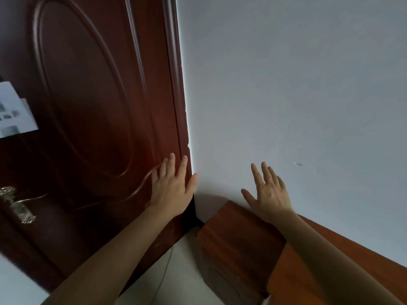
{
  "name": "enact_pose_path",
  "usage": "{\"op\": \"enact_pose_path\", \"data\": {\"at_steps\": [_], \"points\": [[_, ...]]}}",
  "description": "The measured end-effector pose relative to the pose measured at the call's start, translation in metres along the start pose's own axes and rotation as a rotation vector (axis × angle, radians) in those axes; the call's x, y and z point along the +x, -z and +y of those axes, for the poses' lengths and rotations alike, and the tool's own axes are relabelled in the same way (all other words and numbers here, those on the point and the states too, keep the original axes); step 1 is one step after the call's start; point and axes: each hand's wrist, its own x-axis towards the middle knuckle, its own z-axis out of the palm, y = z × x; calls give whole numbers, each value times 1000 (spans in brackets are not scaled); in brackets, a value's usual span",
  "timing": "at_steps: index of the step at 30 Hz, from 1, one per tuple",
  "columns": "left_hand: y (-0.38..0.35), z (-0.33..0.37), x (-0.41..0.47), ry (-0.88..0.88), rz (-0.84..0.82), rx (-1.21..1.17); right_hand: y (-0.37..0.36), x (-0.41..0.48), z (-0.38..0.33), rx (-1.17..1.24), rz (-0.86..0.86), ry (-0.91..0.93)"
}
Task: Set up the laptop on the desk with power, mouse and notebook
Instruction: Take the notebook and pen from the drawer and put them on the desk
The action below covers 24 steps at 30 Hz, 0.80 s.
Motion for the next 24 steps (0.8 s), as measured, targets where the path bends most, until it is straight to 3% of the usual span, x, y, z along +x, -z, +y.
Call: {"op": "enact_pose_path", "data": {"at_steps": [9, 12, 18, 24], "points": [[-62, -26, 162, -211, -27, 34, -45, 126, -1, 36, 65, -225], [-79, -37, 201, -209, -28, -27, -54, 146, -4, 39, 57, -272], [-146, -49, 254, -287, -161, -139, -87, 155, 2, -47, 1, -437], [-234, -66, 258, -395, -411, -240, -134, 89, -21, -29, -77, -798]]}}
